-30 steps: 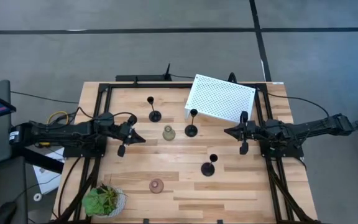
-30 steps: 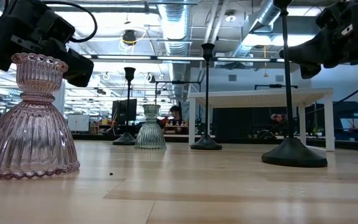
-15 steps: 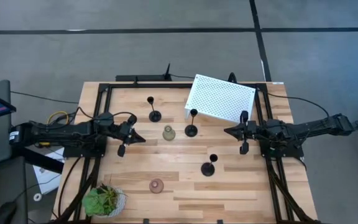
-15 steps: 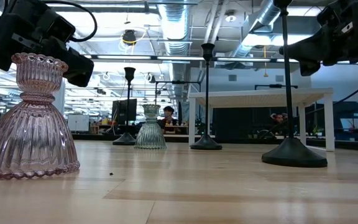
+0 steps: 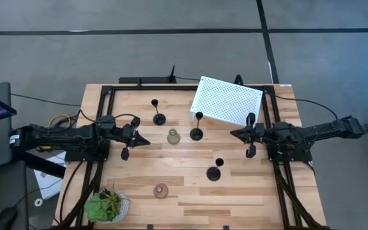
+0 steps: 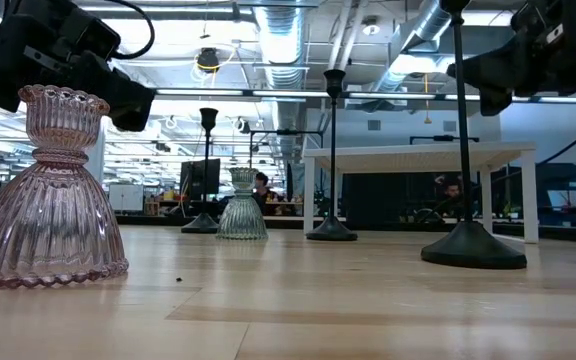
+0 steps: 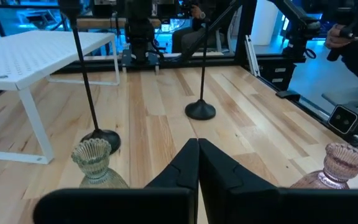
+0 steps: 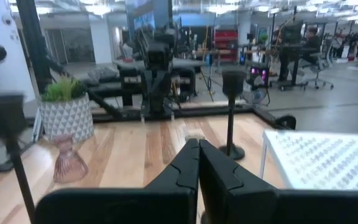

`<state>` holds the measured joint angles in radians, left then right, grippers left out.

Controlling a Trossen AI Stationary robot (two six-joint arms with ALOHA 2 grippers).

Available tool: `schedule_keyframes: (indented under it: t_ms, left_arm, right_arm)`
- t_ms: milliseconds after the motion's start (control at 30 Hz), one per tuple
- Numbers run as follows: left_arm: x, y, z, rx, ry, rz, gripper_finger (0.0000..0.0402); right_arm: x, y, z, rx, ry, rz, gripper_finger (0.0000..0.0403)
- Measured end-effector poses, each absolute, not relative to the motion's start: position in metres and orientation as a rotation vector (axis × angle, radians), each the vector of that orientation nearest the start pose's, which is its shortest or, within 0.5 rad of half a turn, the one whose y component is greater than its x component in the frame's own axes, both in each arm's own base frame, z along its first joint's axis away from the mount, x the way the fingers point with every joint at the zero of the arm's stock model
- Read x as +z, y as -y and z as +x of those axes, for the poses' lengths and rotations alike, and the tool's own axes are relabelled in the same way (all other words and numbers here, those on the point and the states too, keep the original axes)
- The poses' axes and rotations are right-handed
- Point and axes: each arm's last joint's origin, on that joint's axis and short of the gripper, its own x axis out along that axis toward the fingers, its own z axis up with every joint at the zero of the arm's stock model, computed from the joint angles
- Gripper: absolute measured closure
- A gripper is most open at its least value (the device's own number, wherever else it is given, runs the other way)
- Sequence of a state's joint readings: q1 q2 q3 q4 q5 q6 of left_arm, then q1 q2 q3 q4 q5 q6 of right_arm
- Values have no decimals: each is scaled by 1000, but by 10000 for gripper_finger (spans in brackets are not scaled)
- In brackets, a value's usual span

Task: Pick & Place candle stick holders
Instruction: Put the middle right black candle holder on the shelf

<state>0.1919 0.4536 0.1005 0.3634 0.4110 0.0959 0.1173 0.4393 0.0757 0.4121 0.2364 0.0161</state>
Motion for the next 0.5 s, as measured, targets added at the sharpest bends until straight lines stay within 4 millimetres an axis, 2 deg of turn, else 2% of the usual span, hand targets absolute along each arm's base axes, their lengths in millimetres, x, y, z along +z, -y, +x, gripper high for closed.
schedule_keyframes:
  t_ms: [333,500]
  left_arm:
    - [193,-14,128,-191,27,101,397]
    - [193,-15,128,-153,29,101,396]
  right_arm:
    - [189,-8,137,-145,50,25,403]
    - [202,-10,152,-148,21,20,403]
